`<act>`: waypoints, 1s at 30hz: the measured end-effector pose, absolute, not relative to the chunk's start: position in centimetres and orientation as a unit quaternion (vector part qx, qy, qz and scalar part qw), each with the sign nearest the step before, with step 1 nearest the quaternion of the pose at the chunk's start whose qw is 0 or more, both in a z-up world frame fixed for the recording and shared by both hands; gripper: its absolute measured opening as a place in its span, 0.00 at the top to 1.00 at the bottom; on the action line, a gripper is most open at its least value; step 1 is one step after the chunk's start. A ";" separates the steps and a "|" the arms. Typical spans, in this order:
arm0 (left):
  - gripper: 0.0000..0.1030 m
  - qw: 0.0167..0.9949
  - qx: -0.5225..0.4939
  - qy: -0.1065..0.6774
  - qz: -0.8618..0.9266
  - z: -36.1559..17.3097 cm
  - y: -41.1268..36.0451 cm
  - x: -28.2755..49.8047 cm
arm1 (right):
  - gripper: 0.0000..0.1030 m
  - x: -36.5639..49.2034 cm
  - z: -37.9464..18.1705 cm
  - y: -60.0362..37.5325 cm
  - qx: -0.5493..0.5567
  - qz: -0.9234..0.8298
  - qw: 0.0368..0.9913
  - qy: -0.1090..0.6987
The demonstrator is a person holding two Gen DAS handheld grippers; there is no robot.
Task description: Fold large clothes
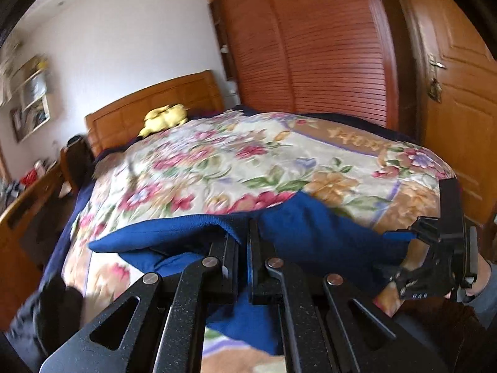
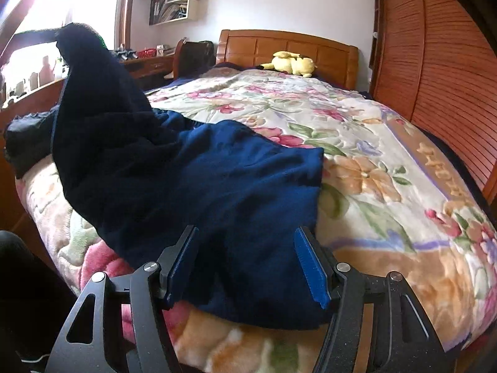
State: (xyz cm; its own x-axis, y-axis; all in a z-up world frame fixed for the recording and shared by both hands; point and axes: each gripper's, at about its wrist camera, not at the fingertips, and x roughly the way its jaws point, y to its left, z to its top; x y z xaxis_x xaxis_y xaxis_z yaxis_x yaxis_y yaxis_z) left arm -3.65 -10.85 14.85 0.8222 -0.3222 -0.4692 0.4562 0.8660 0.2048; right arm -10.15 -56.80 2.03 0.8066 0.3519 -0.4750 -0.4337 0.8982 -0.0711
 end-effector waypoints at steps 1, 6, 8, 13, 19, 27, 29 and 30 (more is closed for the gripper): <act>0.97 0.940 0.161 0.214 -0.211 15.2 -11.9 -3.5 | 0.36 -10.4 2.0 -57.3 -0.088 0.204 0.948 0.228; 0.97 0.922 0.188 0.207 -0.267 16.9 -19.2 -3.6 | 0.36 -12.0 2.3 -60.8 -0.069 0.175 0.958 0.215; 0.97 0.914 0.192 0.205 -0.293 16.8 -21.8 -4.2 | 0.36 -12.6 2.5 -62.5 -0.060 0.161 0.962 0.213; 0.93 0.906 0.196 0.223 -0.303 15.5 -24.8 -5.6 | 0.36 -14.8 2.9 -64.8 -0.049 0.139 0.966 0.214; 0.56 0.910 0.132 0.246 -0.308 14.3 -20.8 -5.4 | 0.36 -15.1 3.1 -63.6 -0.057 0.134 0.965 0.217; 0.23 0.933 0.083 0.234 -0.261 13.0 -13.9 -4.3 | 0.36 -14.7 5.6 -61.5 -0.070 0.124 0.972 0.187; 0.23 0.937 0.075 0.232 -0.251 12.2 -12.6 -3.9 | 0.36 -14.4 6.5 -61.2 -0.064 0.126 0.974 0.178; 0.23 0.938 0.069 0.233 -0.247 11.7 -12.0 -3.7 | 0.36 -14.2 7.0 -61.0 -0.061 0.127 0.975 0.173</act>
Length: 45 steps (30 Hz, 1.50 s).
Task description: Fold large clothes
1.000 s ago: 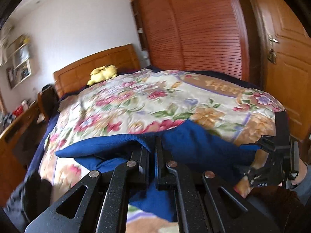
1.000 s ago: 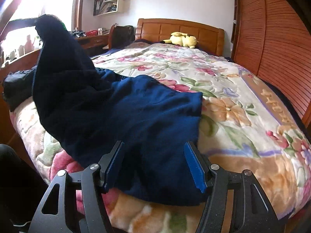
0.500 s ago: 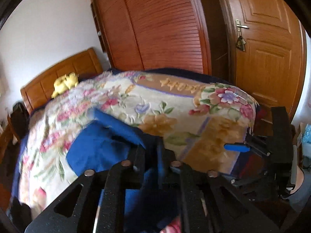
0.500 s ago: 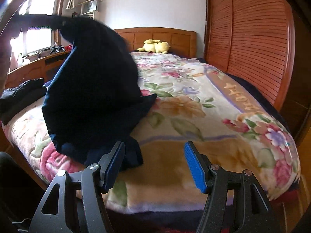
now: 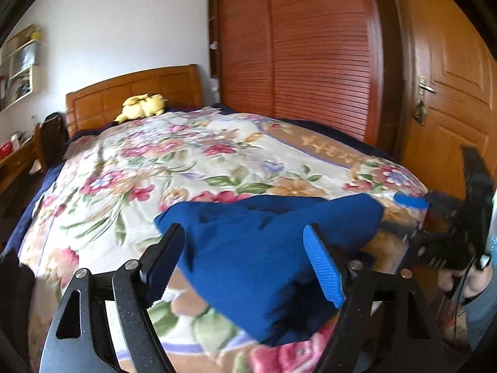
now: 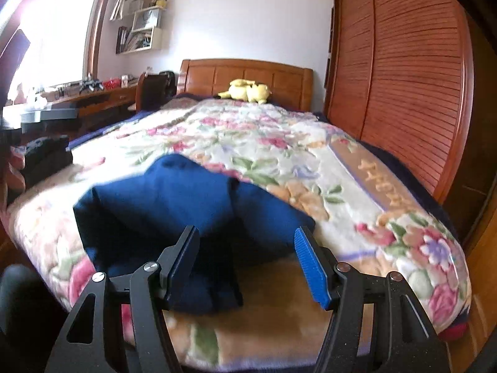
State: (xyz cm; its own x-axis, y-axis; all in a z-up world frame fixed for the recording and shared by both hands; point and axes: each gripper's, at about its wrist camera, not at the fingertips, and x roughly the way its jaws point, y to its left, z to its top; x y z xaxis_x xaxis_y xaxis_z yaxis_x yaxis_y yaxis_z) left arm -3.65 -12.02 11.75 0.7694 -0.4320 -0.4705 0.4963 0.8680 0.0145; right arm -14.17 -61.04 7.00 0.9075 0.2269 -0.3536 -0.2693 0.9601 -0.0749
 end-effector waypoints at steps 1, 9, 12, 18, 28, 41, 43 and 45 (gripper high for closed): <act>0.23 0.939 0.060 0.235 -0.244 11.1 -11.3 -3.3 | 0.36 -14.0 7.5 -60.9 -0.060 0.127 0.976 0.168; 0.23 0.936 0.012 0.264 -0.232 6.1 -8.6 -0.4 | 0.36 -9.5 8.3 -58.6 -0.069 0.153 0.966 0.197; 0.23 0.933 0.003 0.271 -0.235 4.6 -7.9 0.0 | 0.37 -7.6 6.4 -58.1 -0.068 0.177 0.952 0.239; 0.23 0.933 0.015 0.273 -0.235 2.4 -6.9 -0.4 | 0.76 -7.3 2.9 -56.8 -0.074 0.225 0.928 0.288; 0.23 0.938 0.018 0.254 -0.236 2.1 -4.8 -0.4 | 0.53 -7.0 7.7 -58.7 -0.071 0.185 0.942 0.273; 0.23 0.943 -0.001 0.249 -0.223 2.1 -2.9 0.1 | 0.37 8.2 9.9 -52.7 -0.108 0.213 0.895 0.376; 0.23 0.943 -0.001 0.247 -0.221 2.1 -2.7 -0.1 | 0.37 10.4 8.8 -51.8 -0.114 0.224 0.876 0.412; 0.23 0.944 0.001 0.246 -0.220 2.1 -2.6 -0.3 | 0.37 12.3 7.8 -51.3 -0.109 0.229 0.862 0.440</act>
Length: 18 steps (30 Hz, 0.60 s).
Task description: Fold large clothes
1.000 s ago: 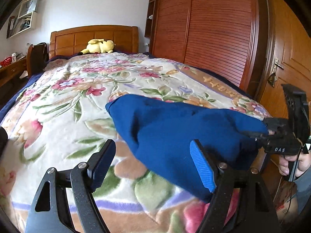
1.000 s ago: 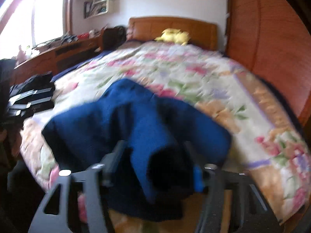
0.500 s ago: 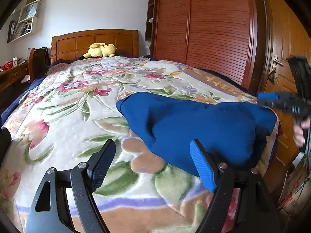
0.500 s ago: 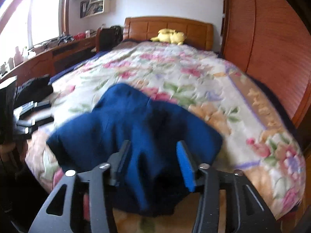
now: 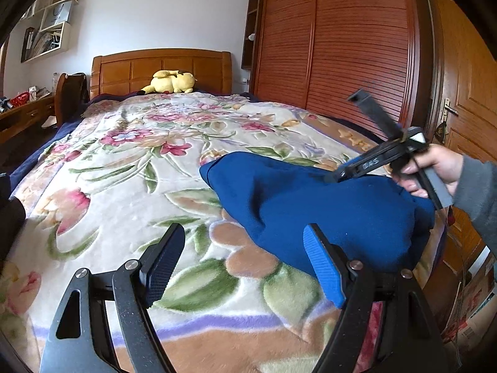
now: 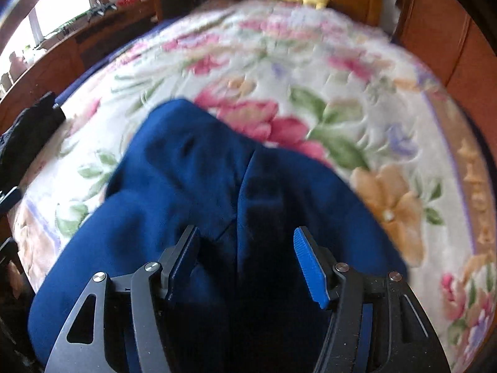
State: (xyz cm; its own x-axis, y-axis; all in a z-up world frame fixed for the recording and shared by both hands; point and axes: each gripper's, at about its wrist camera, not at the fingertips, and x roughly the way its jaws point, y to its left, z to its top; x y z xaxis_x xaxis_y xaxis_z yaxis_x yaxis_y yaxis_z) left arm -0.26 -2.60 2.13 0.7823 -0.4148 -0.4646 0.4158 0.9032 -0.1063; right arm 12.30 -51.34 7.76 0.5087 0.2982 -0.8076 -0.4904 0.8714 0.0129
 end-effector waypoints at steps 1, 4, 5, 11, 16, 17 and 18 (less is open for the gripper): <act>0.23 0.944 0.002 0.246 -0.219 2.2 -2.5 -0.3 | 0.37 13.2 7.6 -51.2 -0.104 0.235 0.854 0.453; 0.23 0.945 0.004 0.244 -0.216 2.2 -2.3 -0.5 | 0.38 14.5 6.8 -50.5 -0.095 0.250 0.838 0.475; 0.23 0.946 0.004 0.243 -0.216 2.3 -2.2 -0.6 | 0.38 14.7 6.8 -50.3 -0.099 0.250 0.838 0.475; 0.23 0.950 0.000 0.234 -0.207 2.5 -0.6 -1.4 | 0.89 13.3 8.6 -48.0 -0.160 0.263 0.842 0.443; 0.23 0.955 -0.015 0.227 -0.189 2.7 1.9 -1.8 | 0.91 11.9 13.3 -43.4 -0.195 0.278 0.867 0.365; 0.23 0.956 -0.019 0.226 -0.185 2.7 2.4 -1.8 | 0.91 11.5 14.4 -42.2 -0.197 0.289 0.869 0.350; 0.23 0.957 -0.024 0.226 -0.179 2.6 3.0 -1.8 | 0.91 11.1 15.3 -40.8 -0.197 0.303 0.869 0.337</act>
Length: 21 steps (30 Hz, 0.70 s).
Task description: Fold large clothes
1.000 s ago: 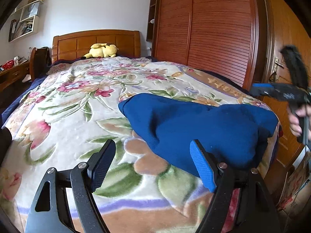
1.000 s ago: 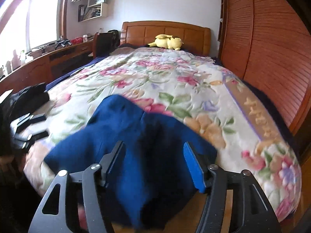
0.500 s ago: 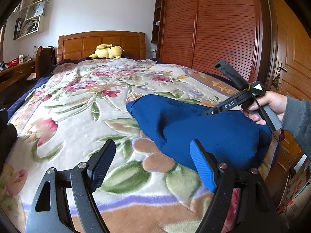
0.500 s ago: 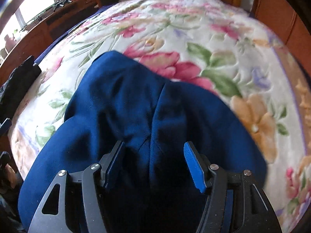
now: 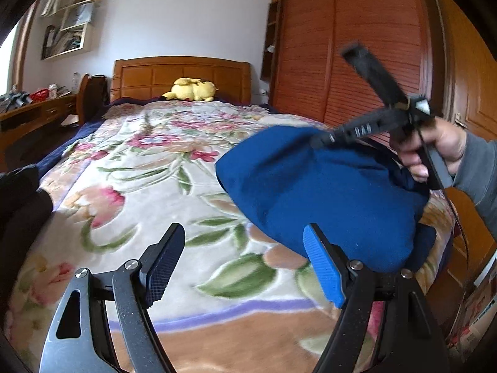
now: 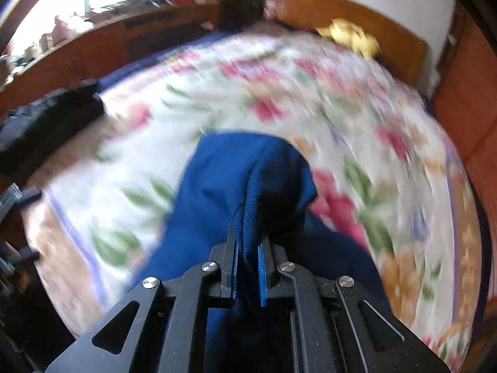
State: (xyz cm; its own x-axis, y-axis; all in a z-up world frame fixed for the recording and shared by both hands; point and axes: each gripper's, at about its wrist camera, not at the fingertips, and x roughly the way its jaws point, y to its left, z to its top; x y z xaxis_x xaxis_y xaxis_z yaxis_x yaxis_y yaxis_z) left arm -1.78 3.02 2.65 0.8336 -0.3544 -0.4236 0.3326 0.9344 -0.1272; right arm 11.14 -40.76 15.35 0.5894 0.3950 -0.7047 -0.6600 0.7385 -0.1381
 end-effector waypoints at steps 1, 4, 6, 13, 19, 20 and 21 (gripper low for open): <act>0.23 0.958 -0.028 0.226 -0.176 2.6 3.5 -1.8 | 0.91 10.8 16.1 -39.5 -0.196 0.316 0.868 0.328; 0.23 0.959 -0.039 0.225 -0.169 2.7 4.3 -1.6 | 0.91 9.8 18.5 -36.1 -0.204 0.332 0.871 0.300; 0.23 0.959 -0.039 0.225 -0.169 2.7 4.4 -1.7 | 0.91 9.2 19.6 -35.8 -0.206 0.326 0.874 0.294; 0.23 0.955 -0.025 0.223 -0.192 2.6 2.8 -1.8 | 0.91 4.9 21.6 -45.9 -0.183 0.241 0.914 0.271; 0.23 0.951 -0.006 0.223 -0.215 3.1 -0.7 -1.5 | 0.91 3.0 13.2 -56.9 -0.111 0.156 0.922 0.338; 0.23 0.950 -0.006 0.224 -0.220 3.4 -1.5 -1.2 | 0.91 3.1 11.5 -57.8 -0.101 0.149 0.919 0.350; 0.23 0.947 -0.003 0.228 -0.227 3.6 -2.6 -0.7 | 0.91 3.3 9.7 -58.4 -0.097 0.139 0.917 0.361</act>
